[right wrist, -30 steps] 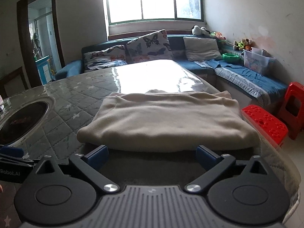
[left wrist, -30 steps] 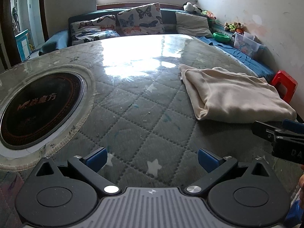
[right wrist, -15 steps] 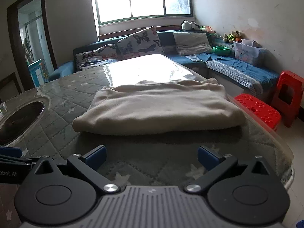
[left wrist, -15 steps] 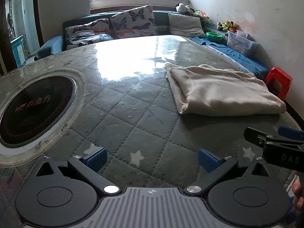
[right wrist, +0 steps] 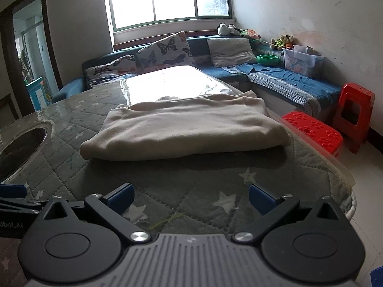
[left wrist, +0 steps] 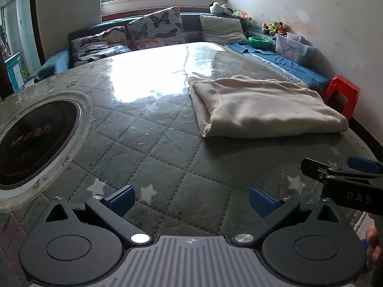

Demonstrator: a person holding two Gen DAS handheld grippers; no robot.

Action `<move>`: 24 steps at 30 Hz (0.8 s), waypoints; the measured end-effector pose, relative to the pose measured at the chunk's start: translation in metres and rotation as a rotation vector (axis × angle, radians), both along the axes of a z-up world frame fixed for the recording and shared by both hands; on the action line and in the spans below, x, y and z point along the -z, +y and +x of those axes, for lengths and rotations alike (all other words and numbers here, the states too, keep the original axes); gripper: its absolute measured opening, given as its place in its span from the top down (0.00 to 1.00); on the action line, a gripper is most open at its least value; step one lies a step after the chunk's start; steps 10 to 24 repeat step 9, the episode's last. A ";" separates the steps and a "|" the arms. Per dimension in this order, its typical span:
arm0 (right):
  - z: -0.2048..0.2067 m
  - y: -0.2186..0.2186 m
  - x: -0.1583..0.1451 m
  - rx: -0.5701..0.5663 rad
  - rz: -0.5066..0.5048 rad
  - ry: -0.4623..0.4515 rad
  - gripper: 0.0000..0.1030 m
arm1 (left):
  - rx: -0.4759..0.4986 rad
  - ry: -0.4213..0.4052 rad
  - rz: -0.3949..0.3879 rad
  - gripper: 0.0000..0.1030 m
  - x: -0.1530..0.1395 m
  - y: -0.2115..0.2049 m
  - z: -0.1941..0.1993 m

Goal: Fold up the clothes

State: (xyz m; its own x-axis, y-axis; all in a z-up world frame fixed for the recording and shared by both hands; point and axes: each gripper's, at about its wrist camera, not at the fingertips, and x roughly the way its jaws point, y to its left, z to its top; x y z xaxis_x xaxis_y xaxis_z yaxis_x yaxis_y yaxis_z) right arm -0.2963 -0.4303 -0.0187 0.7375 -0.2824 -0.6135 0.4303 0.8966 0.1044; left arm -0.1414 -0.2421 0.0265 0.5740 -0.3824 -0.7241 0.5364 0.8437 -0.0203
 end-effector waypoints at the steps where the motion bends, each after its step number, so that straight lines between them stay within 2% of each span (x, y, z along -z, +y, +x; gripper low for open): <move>1: -0.001 0.000 0.000 0.000 0.001 0.000 0.00 | 0.002 0.000 0.001 0.00 0.000 -0.001 0.000; 24: -0.003 0.000 -0.001 0.005 0.003 -0.003 0.00 | 0.015 0.002 0.004 0.00 0.000 -0.005 -0.003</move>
